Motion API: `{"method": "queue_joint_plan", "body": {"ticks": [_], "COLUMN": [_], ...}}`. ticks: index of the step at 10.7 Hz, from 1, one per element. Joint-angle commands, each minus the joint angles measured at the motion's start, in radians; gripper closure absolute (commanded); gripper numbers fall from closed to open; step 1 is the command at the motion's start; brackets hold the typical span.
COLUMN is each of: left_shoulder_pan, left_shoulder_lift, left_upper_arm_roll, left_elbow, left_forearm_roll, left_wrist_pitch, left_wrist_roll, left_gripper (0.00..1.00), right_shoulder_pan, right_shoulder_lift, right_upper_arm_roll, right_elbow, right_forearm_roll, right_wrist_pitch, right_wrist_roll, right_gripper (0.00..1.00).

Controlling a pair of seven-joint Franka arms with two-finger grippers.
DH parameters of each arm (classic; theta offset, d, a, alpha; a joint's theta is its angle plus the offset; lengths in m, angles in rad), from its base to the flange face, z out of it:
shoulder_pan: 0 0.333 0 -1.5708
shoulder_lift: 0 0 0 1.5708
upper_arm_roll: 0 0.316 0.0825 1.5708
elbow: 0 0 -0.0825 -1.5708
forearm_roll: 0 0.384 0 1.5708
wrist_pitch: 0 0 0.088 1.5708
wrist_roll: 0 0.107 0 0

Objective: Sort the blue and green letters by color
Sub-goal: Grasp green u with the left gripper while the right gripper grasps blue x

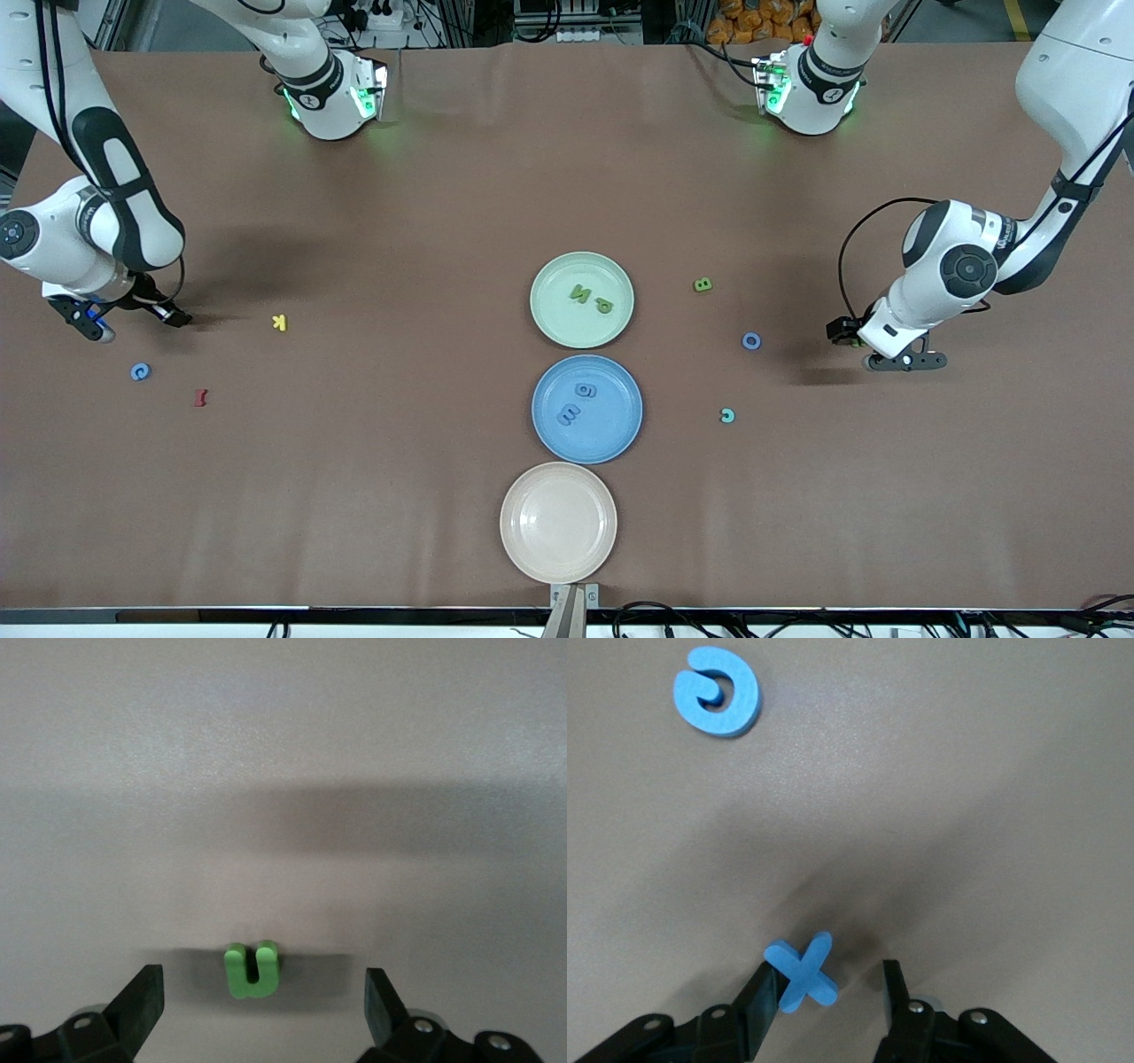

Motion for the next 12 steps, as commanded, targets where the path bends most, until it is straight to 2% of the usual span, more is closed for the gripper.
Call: {"method": "queue_joint_plan", "body": {"ticks": [1,2,3,4,5,6,7,8,9,12], "left_shoulder_pan": [0.015,0.015,0.015,0.015,0.015,0.015,0.015,0.015,0.015,0.015], "left_shoulder_lift": [0.012,0.017,0.018,0.020,0.022,0.025,0.026,0.026,0.026,0.022], "left_upper_arm_roll": [0.002,0.003,0.005,0.005,0.006,0.006,0.006,0.006,0.006,0.005], "left_elbow": [-0.003,-0.003,-0.001,-0.001,0.000,0.000,0.000,0.000,0.000,0.003], "left_forearm_roll": [0.040,0.041,0.041,0.041,0.040,0.040,0.040,0.040,0.040,0.038], "left_wrist_pitch": [0.022,0.022,0.022,0.022,0.022,0.022,0.022,0.022,0.022,0.022], "left_wrist_roll": [0.006,0.006,0.008,0.008,0.008,-0.001,-0.007,-0.007,-0.009,-0.038], "left_gripper": [0.00,0.00,0.00,0.00,0.19,0.71,0.95,1.00,1.00,1.00], "right_shoulder_pan": [-0.005,0.004,0.007,0.016,0.031,0.034,0.041,0.063,0.089,0.212], "right_shoulder_lift": [0.007,0.007,0.007,0.006,0.003,-0.002,-0.005,-0.010,-0.014,-0.008], "right_upper_arm_roll": [0.014,0.014,0.016,0.019,0.031,0.058,0.081,0.094,0.101,0.102], "right_elbow": [-0.013,-0.009,0.000,0.017,0.040,0.087,0.146,0.198,0.224,0.275], "right_forearm_roll": [0.002,0.003,0.003,0.003,0.003,0.002,0.003,0.003,0.003,0.007], "right_wrist_pitch": [0.016,0.014,0.011,0.003,-0.009,-0.071,-0.161,-0.235,-0.259,-0.259], "right_wrist_roll": [-0.018,-0.018,-0.016,-0.015,-0.015,-0.016,-0.009,-0.004,-0.004,-0.002], "right_gripper": [0.69,0.94,1.00,1.00,1.00,1.00,1.00,1.00,1.00,1.00]}}
